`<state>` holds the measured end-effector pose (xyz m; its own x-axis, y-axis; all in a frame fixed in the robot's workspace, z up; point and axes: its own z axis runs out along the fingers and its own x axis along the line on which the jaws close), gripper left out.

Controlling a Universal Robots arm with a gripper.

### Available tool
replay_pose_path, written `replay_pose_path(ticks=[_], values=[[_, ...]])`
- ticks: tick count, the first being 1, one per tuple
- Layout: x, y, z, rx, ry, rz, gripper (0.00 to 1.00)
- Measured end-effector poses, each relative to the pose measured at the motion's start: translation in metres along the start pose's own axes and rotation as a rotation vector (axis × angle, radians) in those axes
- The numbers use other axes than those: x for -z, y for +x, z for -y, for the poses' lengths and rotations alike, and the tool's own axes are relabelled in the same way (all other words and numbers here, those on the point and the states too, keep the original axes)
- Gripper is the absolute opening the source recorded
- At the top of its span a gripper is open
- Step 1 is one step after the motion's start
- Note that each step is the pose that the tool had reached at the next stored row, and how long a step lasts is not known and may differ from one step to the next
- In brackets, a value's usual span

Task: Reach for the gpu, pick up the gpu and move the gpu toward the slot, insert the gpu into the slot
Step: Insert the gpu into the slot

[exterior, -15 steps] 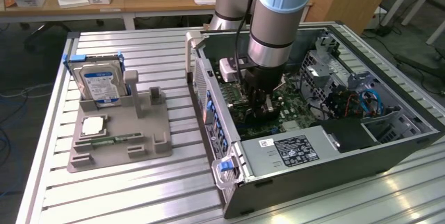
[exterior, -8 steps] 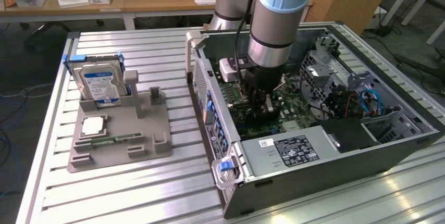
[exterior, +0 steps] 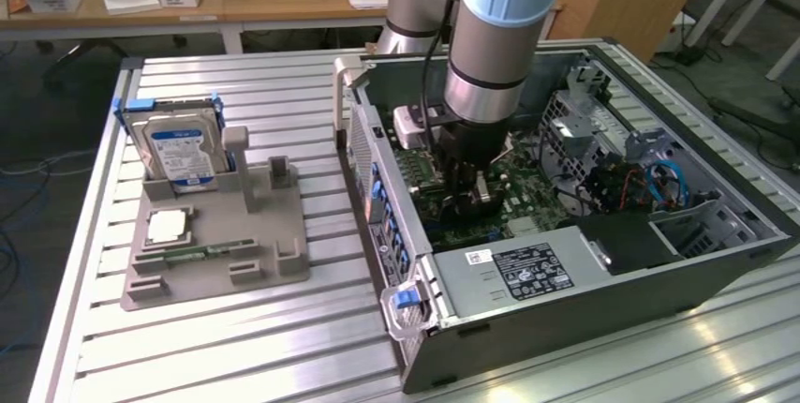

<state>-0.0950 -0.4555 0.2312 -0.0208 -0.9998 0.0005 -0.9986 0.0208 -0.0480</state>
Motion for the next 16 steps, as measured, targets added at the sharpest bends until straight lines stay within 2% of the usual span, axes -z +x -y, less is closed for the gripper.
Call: replay_pose_path(ticks=[1,2,5,13,14,15,16], values=[[0.0007,0.000,0.0001,0.000,-0.0004,-0.0016,0.33],[0.0008,0.000,0.0001,0.000,-0.0005,-0.0017,0.39],[0.0061,0.000,0.0005,0.001,-0.0006,-0.0020,0.39],[0.0372,0.000,0.0020,0.001,0.0010,-0.0020,0.39],[0.0374,0.000,0.0019,0.001,0.0018,-0.0021,0.38],[0.0374,0.000,0.0019,0.001,0.0019,-0.0021,0.32],[0.0374,0.000,0.0019,0.001,0.0019,-0.0020,0.32]])
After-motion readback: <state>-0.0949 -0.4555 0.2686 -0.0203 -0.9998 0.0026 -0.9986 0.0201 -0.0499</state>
